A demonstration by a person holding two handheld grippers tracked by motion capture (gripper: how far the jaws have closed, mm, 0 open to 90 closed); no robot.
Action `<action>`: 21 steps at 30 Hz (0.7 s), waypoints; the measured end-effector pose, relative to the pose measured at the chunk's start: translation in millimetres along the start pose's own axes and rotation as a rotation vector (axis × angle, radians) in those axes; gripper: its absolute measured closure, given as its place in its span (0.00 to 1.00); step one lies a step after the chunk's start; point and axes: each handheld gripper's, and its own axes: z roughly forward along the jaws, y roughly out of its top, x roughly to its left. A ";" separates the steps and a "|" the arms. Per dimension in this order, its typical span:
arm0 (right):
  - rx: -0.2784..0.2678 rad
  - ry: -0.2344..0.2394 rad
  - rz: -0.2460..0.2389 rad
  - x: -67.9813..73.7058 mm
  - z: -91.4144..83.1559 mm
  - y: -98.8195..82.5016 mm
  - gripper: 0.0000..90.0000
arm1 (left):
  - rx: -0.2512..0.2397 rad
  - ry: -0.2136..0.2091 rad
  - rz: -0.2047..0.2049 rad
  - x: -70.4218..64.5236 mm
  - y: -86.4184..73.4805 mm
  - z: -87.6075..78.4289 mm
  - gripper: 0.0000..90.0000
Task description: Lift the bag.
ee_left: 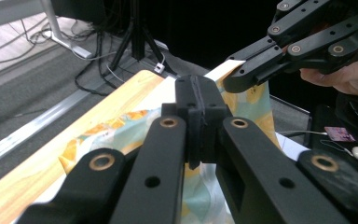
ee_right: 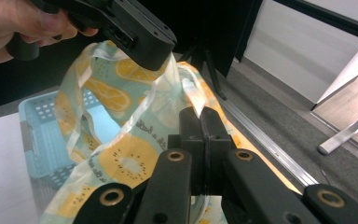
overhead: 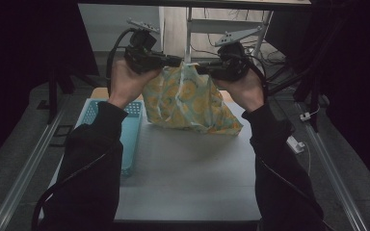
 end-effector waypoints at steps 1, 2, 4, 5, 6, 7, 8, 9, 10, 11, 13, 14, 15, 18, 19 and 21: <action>-0.003 -0.004 -0.001 -0.4 -1.0 1.1 1.00 | -0.005 0.001 0.000 -0.3 1.6 -0.6 1.00; -0.006 -0.007 0.000 -0.6 -2.0 2.1 1.00 | -0.010 0.000 -0.001 -0.4 2.9 -0.9 1.00; -0.009 -0.012 -0.003 -1.0 -4.1 4.2 1.00 | -0.015 0.000 -0.001 -0.6 4.4 -1.3 1.00; -0.010 -0.014 -0.003 -1.0 -5.0 5.1 1.00 | -0.017 0.000 -0.002 -0.6 4.9 -1.5 1.00; -0.011 -0.017 -0.006 -1.2 -5.9 6.1 1.00 | -0.020 0.001 -0.001 -0.8 5.1 -1.5 1.00; -0.011 -0.019 -0.006 -1.3 -6.9 6.8 1.00 | -0.023 0.002 0.001 -1.1 5.0 -1.3 1.00; -0.015 -0.019 -0.005 -1.4 -7.4 7.1 1.00 | -0.023 0.005 0.007 -1.5 4.6 -0.8 1.00; -0.014 -0.020 -0.006 -1.4 -7.5 6.9 1.00 | -0.018 0.009 0.010 -1.6 4.1 0.3 1.00; -0.012 -0.022 -0.007 -1.6 -7.2 6.3 1.00 | -0.011 0.013 0.012 -1.6 3.4 1.8 1.00; -0.008 -0.023 -0.007 -2.0 -6.6 5.4 1.00 | -0.008 0.018 0.015 -1.6 2.4 3.2 1.00; -0.005 -0.024 -0.004 -3.5 -4.9 2.5 1.00 | -0.010 0.020 0.015 -1.0 0.8 5.6 1.00; -0.002 -0.025 0.000 -4.4 -4.4 1.4 1.00 | -0.012 0.021 0.017 -0.7 0.6 6.4 1.00; -0.001 -0.027 0.003 -5.1 -4.1 0.7 1.00 | -0.013 0.022 0.018 -0.6 0.7 6.9 1.00; -0.007 -0.027 0.004 -5.5 -5.3 0.7 1.00 | -0.015 0.022 0.022 -1.3 1.1 8.5 1.00; -0.004 -0.030 0.001 -5.1 -5.6 1.0 1.00 | -0.018 0.019 0.022 -1.4 0.9 8.9 1.00; -0.001 -0.031 -0.001 -4.8 -5.7 0.8 1.00 | -0.022 0.016 0.022 -1.5 0.4 9.6 1.00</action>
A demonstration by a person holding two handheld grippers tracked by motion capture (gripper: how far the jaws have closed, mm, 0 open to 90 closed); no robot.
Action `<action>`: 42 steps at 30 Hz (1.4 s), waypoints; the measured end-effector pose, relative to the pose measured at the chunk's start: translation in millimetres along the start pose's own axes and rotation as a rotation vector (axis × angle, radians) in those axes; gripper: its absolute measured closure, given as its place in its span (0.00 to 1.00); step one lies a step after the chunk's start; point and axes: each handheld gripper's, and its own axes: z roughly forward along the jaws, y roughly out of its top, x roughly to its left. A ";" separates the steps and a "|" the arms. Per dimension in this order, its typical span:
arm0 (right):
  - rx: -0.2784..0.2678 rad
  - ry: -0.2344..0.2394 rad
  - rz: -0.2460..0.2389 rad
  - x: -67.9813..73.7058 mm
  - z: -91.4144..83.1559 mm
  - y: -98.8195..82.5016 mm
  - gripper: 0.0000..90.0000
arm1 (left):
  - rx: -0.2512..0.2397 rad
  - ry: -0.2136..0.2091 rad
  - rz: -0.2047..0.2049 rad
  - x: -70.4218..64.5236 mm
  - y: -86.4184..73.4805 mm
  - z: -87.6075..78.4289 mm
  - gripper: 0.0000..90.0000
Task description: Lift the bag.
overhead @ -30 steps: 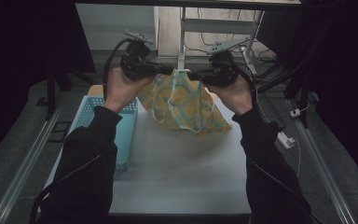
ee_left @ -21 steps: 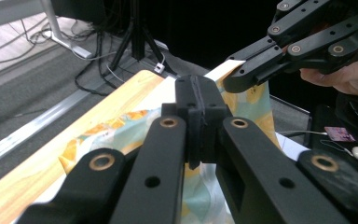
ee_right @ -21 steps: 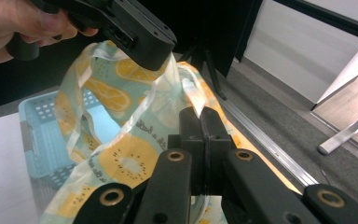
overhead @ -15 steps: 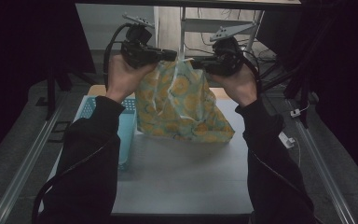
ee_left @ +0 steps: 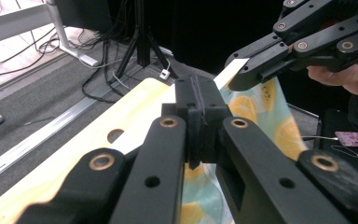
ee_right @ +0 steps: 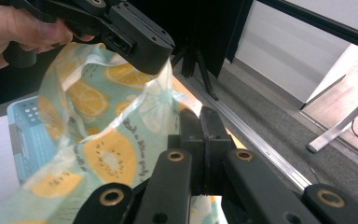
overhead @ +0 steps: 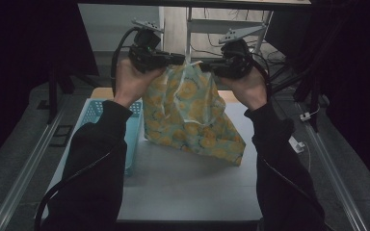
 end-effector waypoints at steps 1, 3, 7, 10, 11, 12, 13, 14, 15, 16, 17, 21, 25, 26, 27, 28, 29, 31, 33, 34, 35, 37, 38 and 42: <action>0.001 0.000 0.000 0.0 0.5 -0.6 1.00 | 0.001 -0.001 0.000 -0.1 -0.3 0.6 1.00; 0.000 0.003 0.005 -0.3 1.4 -2.9 1.00 | 0.007 -0.003 0.005 -0.7 -1.0 2.5 1.00; 0.013 0.005 0.015 -2.1 4.1 -8.9 1.00 | 0.019 -0.005 0.015 -1.6 -3.2 7.0 1.00; 0.020 0.009 0.020 -3.7 6.5 -13.8 1.00 | 0.028 -0.007 0.022 -1.1 -6.0 11.3 1.00; 0.021 0.010 0.021 -4.0 7.6 -15.3 1.00 | 0.030 -0.010 0.022 -0.9 -7.2 13.2 0.99; 0.023 0.011 0.021 -4.3 8.7 -16.9 1.00 | 0.034 -0.008 0.026 -0.8 -8.6 14.9 0.99; 0.027 0.013 0.021 -4.5 9.9 -18.6 1.00 | 0.039 -0.010 0.029 -0.6 -10.0 16.7 0.99; 0.028 0.015 0.023 -4.7 11.2 -20.5 1.00 | 0.044 -0.012 0.029 0.0 -11.7 18.5 0.99; 0.029 0.018 0.026 -4.9 12.6 -22.5 1.00 | 0.047 -0.013 0.027 0.5 -13.5 20.3 0.99; 0.031 0.020 0.027 -5.3 14.2 -24.5 1.00 | 0.050 -0.015 0.029 1.3 -15.3 22.0 0.99; 0.035 0.023 0.029 -5.5 15.7 -26.5 1.00 | 0.056 -0.016 0.029 2.0 -17.2 23.7 0.99; 0.051 0.029 0.034 -6.2 22.1 -34.0 1.00 | 0.083 -0.012 0.022 4.8 -25.4 31.4 0.99; 0.068 0.032 0.034 -6.5 29.0 -42.0 1.00 | 0.105 -0.021 0.015 9.0 -35.5 38.6 0.98; 0.074 0.032 0.038 -6.7 30.8 -44.3 1.00 | 0.110 -0.022 0.010 10.1 -38.4 40.7 0.98; 0.077 0.034 0.040 -7.1 32.9 -46.9 1.00 | 0.116 -0.023 0.007 11.2 -41.3 42.8 0.98; 0.080 0.037 0.045 -7.6 35.3 -49.6 1.00 | 0.122 -0.022 0.003 12.2 -44.1 44.9 0.98; 0.084 0.041 0.050 -8.0 37.5 -52.2 1.00 | 0.130 -0.023 0.003 13.3 -46.8 46.7 0.98; 0.089 0.045 0.061 -8.8 41.8 -57.4 0.99 | 0.136 -0.026 -0.001 15.4 -51.9 49.8 0.98; 0.093 0.049 0.070 -9.6 45.2 -61.5 0.99 | 0.141 -0.027 -0.005 16.9 -56.6 52.8 0.97; 0.094 0.050 0.072 -9.9 46.3 -62.9 0.99 | 0.143 -0.029 -0.008 17.6 -58.8 54.1 0.97; 0.094 0.050 0.074 -10.2 47.2 -64.0 0.99 | 0.147 -0.030 -0.009 18.3 -60.8 55.4 0.97; 0.093 0.051 0.080 -10.3 48.1 -65.4 0.98 | 0.150 -0.028 -0.009 19.2 -64.1 56.9 0.96; 0.092 0.050 0.078 -10.3 48.1 -65.9 0.96 | 0.151 -0.029 -0.007 19.6 -65.4 57.2 0.95; 0.071 0.042 0.085 -9.5 45.8 -67.5 0.90 | 0.138 -0.017 0.006 18.7 -69.4 55.7 0.85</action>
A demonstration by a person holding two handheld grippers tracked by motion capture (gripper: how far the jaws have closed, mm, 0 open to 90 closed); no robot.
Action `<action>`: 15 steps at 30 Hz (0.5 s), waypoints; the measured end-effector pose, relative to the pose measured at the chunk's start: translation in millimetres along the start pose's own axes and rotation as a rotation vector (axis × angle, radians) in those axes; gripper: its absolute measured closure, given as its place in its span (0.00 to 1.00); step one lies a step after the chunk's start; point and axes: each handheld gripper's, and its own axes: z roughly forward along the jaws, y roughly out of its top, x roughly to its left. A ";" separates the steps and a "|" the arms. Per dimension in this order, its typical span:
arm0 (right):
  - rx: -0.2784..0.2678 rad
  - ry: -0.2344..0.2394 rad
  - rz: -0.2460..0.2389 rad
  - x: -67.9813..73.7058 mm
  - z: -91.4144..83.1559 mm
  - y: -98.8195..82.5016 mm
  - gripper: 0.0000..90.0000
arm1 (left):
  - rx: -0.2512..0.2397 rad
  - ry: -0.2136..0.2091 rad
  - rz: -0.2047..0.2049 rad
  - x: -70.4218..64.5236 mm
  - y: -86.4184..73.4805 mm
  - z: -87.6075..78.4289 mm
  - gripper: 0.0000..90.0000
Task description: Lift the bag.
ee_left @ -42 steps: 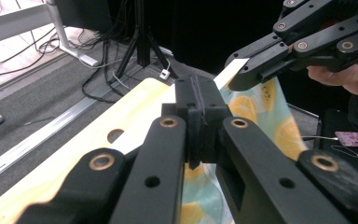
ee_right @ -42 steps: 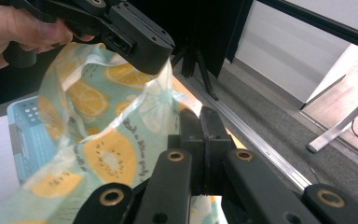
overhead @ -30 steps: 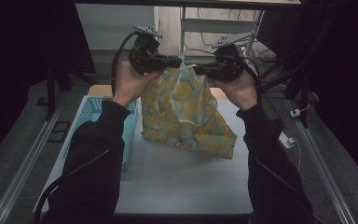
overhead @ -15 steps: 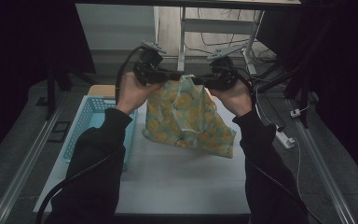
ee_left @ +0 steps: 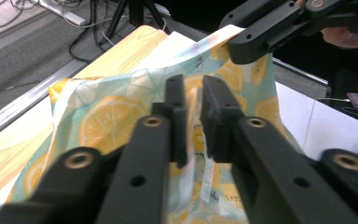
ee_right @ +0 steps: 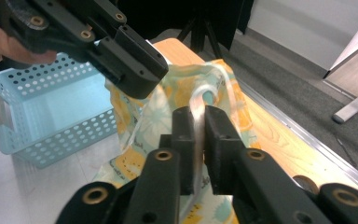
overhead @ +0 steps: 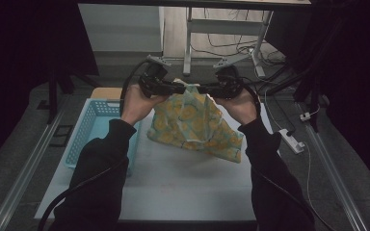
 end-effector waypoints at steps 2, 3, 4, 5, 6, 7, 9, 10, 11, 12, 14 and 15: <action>-0.012 0.001 0.002 0.1 -1.7 -1.7 0.87 | -0.005 0.014 0.010 -1.5 -2.4 -1.3 0.78; -0.016 0.002 0.005 0.3 -2.2 -2.7 0.86 | -0.008 0.020 0.014 -2.4 -3.8 -2.0 0.75; -0.019 0.000 0.003 0.3 -2.8 -3.8 0.84 | -0.009 0.024 0.021 -3.1 -5.5 -2.9 0.73; -0.021 0.001 0.007 0.6 -3.3 -4.9 0.83 | -0.015 0.028 0.024 -4.0 -7.4 -3.4 0.70; -0.023 0.005 0.010 0.8 -3.4 -6.2 0.81 | -0.016 0.034 0.029 -4.9 -9.5 -4.1 0.66; -0.021 0.009 0.012 1.0 -3.7 -7.6 0.79 | -0.016 0.038 0.033 -5.9 -11.9 -4.6 0.63; -0.024 0.012 0.015 2.1 -4.2 -11.2 0.76 | -0.011 0.040 0.042 -7.5 -17.6 -5.4 0.57; -0.025 0.016 0.019 2.6 -4.4 -13.2 0.74 | -0.011 0.044 0.047 -8.5 -20.9 -5.6 0.54; -0.024 0.019 0.021 3.1 -4.5 -15.5 0.72 | -0.008 0.051 0.049 -9.8 -24.2 -6.0 0.52; -0.023 0.016 0.022 3.9 -4.7 -17.7 0.70 | -0.007 0.056 0.053 -11.0 -27.9 -6.3 0.50; -0.020 0.018 0.023 5.4 -4.6 -22.6 0.67 | -0.011 0.064 0.053 -13.3 -35.7 -6.6 0.45; -0.018 0.018 0.024 6.2 -4.5 -25.1 0.66 | -0.011 0.065 0.051 -14.1 -39.6 -6.7 0.43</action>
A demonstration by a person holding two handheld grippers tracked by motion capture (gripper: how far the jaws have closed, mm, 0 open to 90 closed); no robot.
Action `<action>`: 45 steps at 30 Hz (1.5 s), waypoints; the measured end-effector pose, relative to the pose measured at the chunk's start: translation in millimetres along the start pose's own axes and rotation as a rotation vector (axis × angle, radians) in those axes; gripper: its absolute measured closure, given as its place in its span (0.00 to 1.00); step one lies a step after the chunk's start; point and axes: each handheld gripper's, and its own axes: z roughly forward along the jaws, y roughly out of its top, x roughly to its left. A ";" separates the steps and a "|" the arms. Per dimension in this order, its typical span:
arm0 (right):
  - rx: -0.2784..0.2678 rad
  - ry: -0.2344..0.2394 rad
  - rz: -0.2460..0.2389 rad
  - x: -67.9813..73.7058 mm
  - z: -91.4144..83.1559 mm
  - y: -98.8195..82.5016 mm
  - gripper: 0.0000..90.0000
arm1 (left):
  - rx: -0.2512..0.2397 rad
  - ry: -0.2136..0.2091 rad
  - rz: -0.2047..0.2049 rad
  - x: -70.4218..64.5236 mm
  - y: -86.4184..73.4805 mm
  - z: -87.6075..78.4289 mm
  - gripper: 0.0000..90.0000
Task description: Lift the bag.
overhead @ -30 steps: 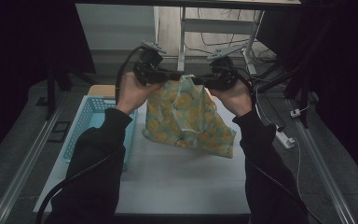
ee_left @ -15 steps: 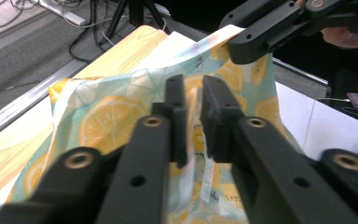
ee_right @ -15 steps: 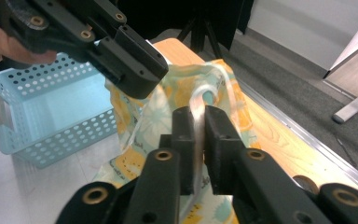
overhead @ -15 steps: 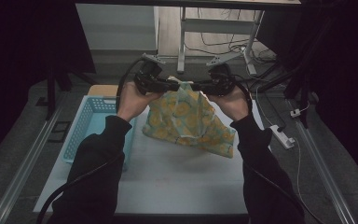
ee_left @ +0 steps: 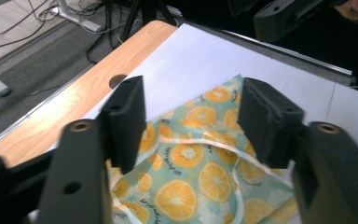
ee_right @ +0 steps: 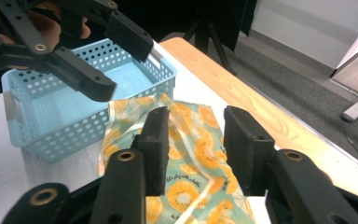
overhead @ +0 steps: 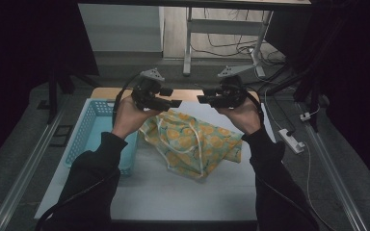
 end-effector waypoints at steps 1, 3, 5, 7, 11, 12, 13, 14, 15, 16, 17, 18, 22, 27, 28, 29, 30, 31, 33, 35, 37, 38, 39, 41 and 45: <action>0.002 -0.002 0.000 0.8 0.2 -2.5 0.65 | 0.003 0.001 0.001 -0.6 -3.8 -0.3 0.41; 0.010 -0.002 -0.004 2.4 1.0 -7.6 0.62 | 0.008 0.004 -0.004 -1.6 -11.5 -0.7 0.36; 0.013 0.000 -0.003 4.2 1.8 -13.1 0.60 | 0.014 0.009 -0.008 -1.9 -19.5 -1.5 0.33; 0.015 0.002 -0.006 6.4 2.7 -18.6 0.56 | 0.017 0.006 -0.026 -2.4 -27.6 -2.2 0.30; 0.009 0.003 -0.007 11.7 5.1 -29.8 0.47 | 0.029 -0.001 -0.056 -4.1 -44.8 -3.5 0.23; 0.008 -0.001 -0.008 13.3 6.0 -32.6 0.44 | 0.032 -0.003 -0.065 -4.5 -49.2 -3.9 0.21; 0.006 -0.004 -0.009 14.6 7.0 -35.5 0.42 | 0.033 -0.004 -0.075 -4.6 -53.6 -4.3 0.20; 0.006 -0.005 -0.006 15.9 8.0 -38.3 0.40 | 0.034 -0.004 -0.082 -4.8 -58.2 -4.7 0.18; 0.005 -0.003 -0.001 16.9 9.1 -41.1 0.38 | 0.036 -0.006 -0.088 -5.0 -62.6 -5.1 0.17; 0.001 -0.001 0.004 18.1 9.7 -44.0 0.36 | 0.037 -0.004 -0.093 -5.3 -67.0 -5.6 0.16; -0.005 0.000 0.010 19.3 10.5 -46.8 0.34 | 0.038 -0.002 -0.096 -5.6 -71.3 -6.2 0.15; -0.006 0.001 0.014 20.2 11.1 -49.5 0.33 | 0.039 -0.001 -0.101 -5.7 -75.5 -6.7 0.14; -0.004 -0.006 0.026 24.8 15.0 -60.5 0.28 | 0.035 -0.001 -0.131 -7.1 -92.0 -8.9 0.12; -0.006 -0.012 0.049 28.6 20.5 -75.4 0.21 | 0.043 -0.008 -0.158 -9.0 -110.4 -11.2 0.08; -0.005 -0.012 0.054 29.2 21.5 -78.3 0.20 | 0.043 -0.008 -0.163 -9.5 -113.6 -12.0 0.07; -0.004 -0.012 0.058 29.8 22.7 -81.1 0.18 | 0.042 -0.009 -0.167 -10.0 -116.6 -12.9 0.07; -0.001 -0.013 0.059 30.4 23.5 -83.7 0.16 | 0.040 -0.008 -0.171 -10.7 -119.5 -13.8 0.06; 0.000 -0.015 0.060 31.1 24.2 -86.1 0.14 | 0.038 -0.008 -0.177 -11.5 -122.4 -14.8 0.05; -0.001 -0.019 0.062 32.4 24.7 -90.6 0.11 | 0.039 -0.009 -0.183 -13.5 -128.2 -16.4 0.03; -0.006 -0.021 0.065 33.6 24.4 -95.3 0.09 | 0.039 -0.007 -0.187 -15.9 -134.0 -18.3 0.01; -0.001 -0.018 0.065 35.0 23.6 -100.5 0.09 | 0.036 -0.012 -0.194 -18.1 -140.5 -20.2 0.00; 0.000 -0.019 0.062 35.5 23.2 -102.2 0.09 | 0.036 -0.015 -0.197 -18.9 -143.7 -21.2 0.00; 0.004 -0.023 0.057 36.2 22.4 -104.3 0.09 | 0.037 -0.018 -0.199 -19.7 -146.7 -22.1 0.00; -0.001 -0.021 0.060 37.4 21.2 -109.0 0.07 | 0.043 -0.009 -0.203 -21.2 -152.3 -24.6 0.00; 0.006 -0.030 0.056 41.1 16.9 -117.9 0.03 | 0.035 -0.005 -0.207 -26.5 -162.7 -32.8 0.00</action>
